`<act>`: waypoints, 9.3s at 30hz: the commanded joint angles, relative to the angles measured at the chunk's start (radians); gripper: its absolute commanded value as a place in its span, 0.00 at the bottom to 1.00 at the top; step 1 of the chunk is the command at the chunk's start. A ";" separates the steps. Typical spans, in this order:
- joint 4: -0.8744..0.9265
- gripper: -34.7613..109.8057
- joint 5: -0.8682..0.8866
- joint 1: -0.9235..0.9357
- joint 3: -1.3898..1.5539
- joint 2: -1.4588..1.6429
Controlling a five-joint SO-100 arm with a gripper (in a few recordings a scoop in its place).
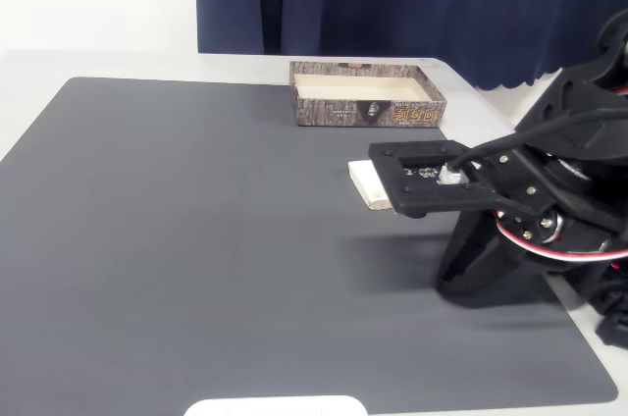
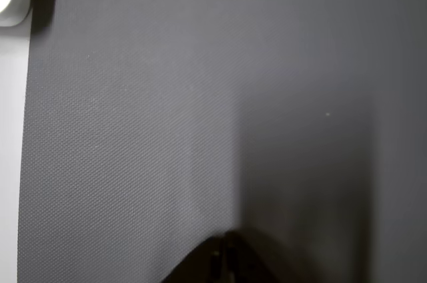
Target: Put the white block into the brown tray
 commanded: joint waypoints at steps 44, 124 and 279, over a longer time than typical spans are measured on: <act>0.012 0.25 -0.002 0.006 -0.003 -0.008; -0.158 0.24 0.005 0.275 -0.822 -1.170; -0.272 0.54 0.534 0.821 -0.980 -1.513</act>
